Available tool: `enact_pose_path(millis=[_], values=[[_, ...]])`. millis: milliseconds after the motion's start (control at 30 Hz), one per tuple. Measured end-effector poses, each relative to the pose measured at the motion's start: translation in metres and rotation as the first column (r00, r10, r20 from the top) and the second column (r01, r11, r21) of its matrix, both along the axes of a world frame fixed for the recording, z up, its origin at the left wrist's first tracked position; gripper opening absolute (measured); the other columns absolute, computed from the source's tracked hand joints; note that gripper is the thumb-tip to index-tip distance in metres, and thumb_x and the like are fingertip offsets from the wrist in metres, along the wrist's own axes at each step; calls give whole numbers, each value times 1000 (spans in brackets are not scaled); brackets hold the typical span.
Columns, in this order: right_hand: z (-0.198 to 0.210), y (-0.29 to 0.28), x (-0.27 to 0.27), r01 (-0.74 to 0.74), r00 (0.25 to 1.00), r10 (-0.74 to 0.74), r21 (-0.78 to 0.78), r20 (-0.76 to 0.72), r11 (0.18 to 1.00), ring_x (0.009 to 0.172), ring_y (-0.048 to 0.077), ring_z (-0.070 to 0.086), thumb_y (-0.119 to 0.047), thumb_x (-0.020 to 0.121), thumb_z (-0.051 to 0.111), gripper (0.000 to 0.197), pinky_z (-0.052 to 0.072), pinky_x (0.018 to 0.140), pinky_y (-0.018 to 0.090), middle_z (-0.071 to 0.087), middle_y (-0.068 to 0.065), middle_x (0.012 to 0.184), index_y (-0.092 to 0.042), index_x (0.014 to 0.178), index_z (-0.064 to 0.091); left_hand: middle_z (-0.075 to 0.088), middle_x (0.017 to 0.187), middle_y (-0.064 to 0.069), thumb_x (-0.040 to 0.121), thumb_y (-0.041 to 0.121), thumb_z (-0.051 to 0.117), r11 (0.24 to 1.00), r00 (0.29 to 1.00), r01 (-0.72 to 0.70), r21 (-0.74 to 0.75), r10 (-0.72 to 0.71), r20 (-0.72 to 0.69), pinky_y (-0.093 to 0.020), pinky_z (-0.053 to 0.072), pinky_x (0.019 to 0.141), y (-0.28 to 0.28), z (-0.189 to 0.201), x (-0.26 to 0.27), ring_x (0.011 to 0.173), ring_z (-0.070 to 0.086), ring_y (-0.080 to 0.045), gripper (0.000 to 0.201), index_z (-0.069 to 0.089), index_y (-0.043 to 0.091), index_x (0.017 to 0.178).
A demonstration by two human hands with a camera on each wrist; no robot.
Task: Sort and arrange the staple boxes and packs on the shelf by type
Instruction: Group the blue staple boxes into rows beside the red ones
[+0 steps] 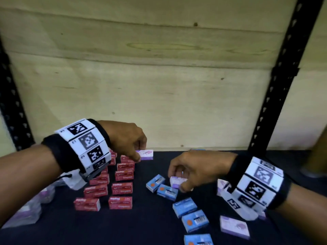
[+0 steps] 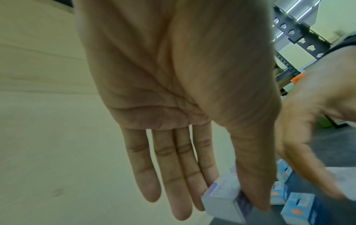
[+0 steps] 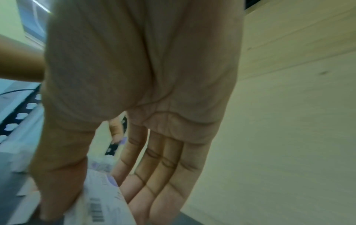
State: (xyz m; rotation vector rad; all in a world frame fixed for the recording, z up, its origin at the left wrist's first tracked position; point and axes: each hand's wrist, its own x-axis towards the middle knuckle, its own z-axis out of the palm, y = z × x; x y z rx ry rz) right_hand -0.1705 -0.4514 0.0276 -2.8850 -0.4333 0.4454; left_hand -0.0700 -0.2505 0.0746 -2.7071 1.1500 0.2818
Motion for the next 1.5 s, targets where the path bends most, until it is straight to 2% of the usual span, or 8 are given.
enact_pose_path(millis=[267,533,633,800,1033,1200,1333,1500], values=[[9,-157,-1,448,894,-444,-128,57,885,86,12,61,-29,76,81,34,50,83,28,62,-12,87,-27,105,65,65,103,8,84,46,70,963,959,265,-53,-269,-94,-30,52,80,-121,-24,-23,91,61,-13,38,63,24,113],[-12,-259,0,658,750,-661,-138,26,740,41,0,52,-28,72,83,22,46,56,23,70,-3,71,-17,89,76,66,102,4,84,46,69,877,873,467,-109,-477,-101,-27,47,75,-234,-53,-54,84,55,-13,37,65,21,111],[-20,-268,5,683,725,-688,-135,10,718,38,-4,51,-33,70,85,26,48,53,21,71,-5,72,-18,90,78,67,95,5,81,48,70,863,857,489,-125,-502,-119,-30,51,74,-259,-63,-61,84,59,-15,36,66,21,105],[-34,-278,10,699,703,-710,-146,-39,700,61,10,63,-42,64,87,34,59,76,33,76,-2,79,-19,88,77,66,95,1,80,46,72,839,831,531,-114,-543,-119,-26,45,67,-284,-78,-70,88,60,-19,34,68,19,100],[-35,-272,10,692,705,-707,-167,-50,702,58,11,57,-45,71,84,45,50,66,25,73,2,79,-14,101,74,69,94,0,78,56,70,846,837,521,-114,-533,-127,-31,53,70,-285,-85,-68,83,62,-18,46,69,17,100],[-26,-263,25,612,790,-610,-37,59,790,94,13,61,-44,78,79,41,47,83,25,62,-11,94,-26,113,65,63,86,2,81,65,61,914,914,401,-63,-404,-47,-30,50,65,-259,-71,-52,78,58,-19,48,65,18,91],[-18,-239,39,490,871,-489,-8,51,871,93,12,61,-36,81,78,38,47,83,25,65,-7,102,-28,116,65,44,69,4,85,67,53,934,945,322,151,-327,3,-28,39,55,-233,-66,-44,63,45,-17,51,43,20,67],[-25,-218,54,434,901,-434,-29,-3,900,90,13,61,-30,78,82,40,47,86,27,68,-5,101,-21,115,70,44,66,2,85,73,45,939,961,274,209,-276,-21,-28,36,57,-219,-72,-49,58,41,-16,59,41,18,62]])
